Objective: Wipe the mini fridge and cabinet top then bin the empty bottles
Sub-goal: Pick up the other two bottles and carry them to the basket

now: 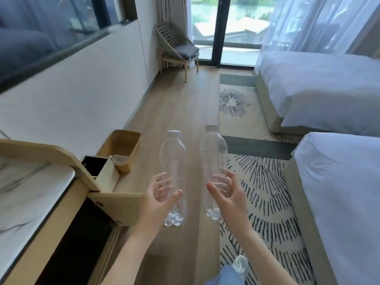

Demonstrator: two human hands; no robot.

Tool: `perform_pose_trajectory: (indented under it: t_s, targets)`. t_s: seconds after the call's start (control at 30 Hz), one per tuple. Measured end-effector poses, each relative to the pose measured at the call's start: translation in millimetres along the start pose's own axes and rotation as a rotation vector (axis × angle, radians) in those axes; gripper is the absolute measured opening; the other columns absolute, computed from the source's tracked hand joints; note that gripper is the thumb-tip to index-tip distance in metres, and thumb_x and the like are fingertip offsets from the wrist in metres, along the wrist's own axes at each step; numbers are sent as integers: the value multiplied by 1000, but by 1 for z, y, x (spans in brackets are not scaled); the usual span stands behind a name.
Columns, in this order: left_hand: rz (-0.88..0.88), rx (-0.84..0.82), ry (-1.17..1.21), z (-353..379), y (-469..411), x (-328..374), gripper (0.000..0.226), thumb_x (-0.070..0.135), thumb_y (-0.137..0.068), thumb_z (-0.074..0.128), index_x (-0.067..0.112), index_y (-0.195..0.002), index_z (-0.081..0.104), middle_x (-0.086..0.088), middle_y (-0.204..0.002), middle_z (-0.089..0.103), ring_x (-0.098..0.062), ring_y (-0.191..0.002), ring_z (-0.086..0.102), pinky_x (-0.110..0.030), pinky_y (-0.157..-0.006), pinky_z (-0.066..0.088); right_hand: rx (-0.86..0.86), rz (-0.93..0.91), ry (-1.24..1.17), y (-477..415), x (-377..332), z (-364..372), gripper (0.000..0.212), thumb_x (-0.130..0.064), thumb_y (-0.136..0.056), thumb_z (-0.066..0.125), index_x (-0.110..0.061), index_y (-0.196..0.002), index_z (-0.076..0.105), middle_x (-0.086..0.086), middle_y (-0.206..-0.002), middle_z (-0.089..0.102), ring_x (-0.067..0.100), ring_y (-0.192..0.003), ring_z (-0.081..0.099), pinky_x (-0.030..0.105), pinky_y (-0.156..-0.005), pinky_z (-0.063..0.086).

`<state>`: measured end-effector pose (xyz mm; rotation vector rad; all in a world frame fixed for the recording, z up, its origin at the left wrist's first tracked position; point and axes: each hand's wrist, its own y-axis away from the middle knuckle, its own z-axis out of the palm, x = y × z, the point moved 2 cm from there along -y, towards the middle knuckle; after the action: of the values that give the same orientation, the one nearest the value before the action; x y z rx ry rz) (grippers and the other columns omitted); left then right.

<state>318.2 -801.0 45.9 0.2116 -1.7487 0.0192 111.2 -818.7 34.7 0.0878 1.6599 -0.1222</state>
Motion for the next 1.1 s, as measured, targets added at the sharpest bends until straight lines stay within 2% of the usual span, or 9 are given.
perform_pose_trajectory:
  t_s: [0.07, 0.17, 0.33, 0.4, 0.47, 0.57, 0.67, 0.83, 1.1]
  targets:
    - [6, -60, -12, 32, -13, 10, 59, 44, -71, 83, 42, -121, 52, 15, -115, 67, 1, -105, 64, -19, -88, 49, 21, 7, -26, -12, 3, -29, 68, -38, -77, 78, -15, -134, 49, 3, -114, 69, 16, -97, 72, 38, -87, 60]
    - [22, -114, -20, 87, -36, 23, 60, 41, -69, 81, 38, -122, 53, 14, -114, 67, -2, -104, 65, -22, -87, 53, 74, 22, -68, -35, 8, -77, 63, -30, -76, 79, -13, -130, 51, 7, -113, 68, 13, -95, 72, 26, -80, 58]
    - [32, -168, 7, 199, -72, 52, 61, 43, -63, 82, 39, -118, 55, 14, -112, 68, 2, -100, 66, -23, -86, 55, 130, 60, -40, -80, 20, -178, 61, -38, -74, 83, -22, -127, 56, 0, -114, 70, 16, -101, 70, 36, -88, 58]
    - [34, -218, 19, 248, -82, 66, 56, 44, -62, 81, 41, -112, 56, 17, -108, 68, 5, -97, 66, -22, -83, 56, 144, 68, -20, -99, 23, -220, 56, -40, -75, 82, -26, -123, 59, -2, -112, 72, 16, -102, 70, 34, -88, 59]
    - [42, -267, 26, 293, -91, 77, 52, 41, -63, 81, 41, -109, 57, 16, -108, 69, 0, -99, 67, -22, -82, 56, 176, 73, -11, -115, 24, -258, 52, -40, -73, 81, -31, -120, 60, -3, -110, 73, 13, -101, 71, 30, -86, 59]
    - [50, -309, 28, 343, -102, 88, 50, 35, -68, 82, 40, -110, 56, 12, -112, 68, 1, -98, 67, -19, -85, 55, 219, 89, 10, -135, 22, -304, 46, -34, -77, 80, -32, -118, 59, -10, -110, 70, 2, -98, 69, 17, -79, 55]
    - [22, -319, 28, 373, -118, 92, 52, 39, -64, 82, 39, -110, 58, 10, -111, 69, -1, -99, 67, -26, -91, 55, 217, 117, 26, -153, 26, -332, 38, -24, -84, 77, -29, -117, 59, -14, -107, 68, -12, -90, 65, 4, -69, 47]
    - [-14, -296, 32, 399, -165, 91, 61, 43, -60, 82, 32, -115, 60, 9, -111, 70, -5, -101, 68, -34, -91, 57, 219, 126, 21, -201, 43, -343, 40, -30, -78, 79, -31, -113, 61, -12, -107, 69, -4, -94, 68, 11, -74, 52]
    - [-49, -215, 36, 424, -286, 88, 60, 42, -63, 82, 31, -117, 61, 8, -109, 72, -6, -101, 68, -20, -82, 56, 160, 144, 27, -338, 63, -327, 60, -41, -72, 79, -25, -127, 58, -11, -116, 69, 2, -103, 67, 20, -87, 55]
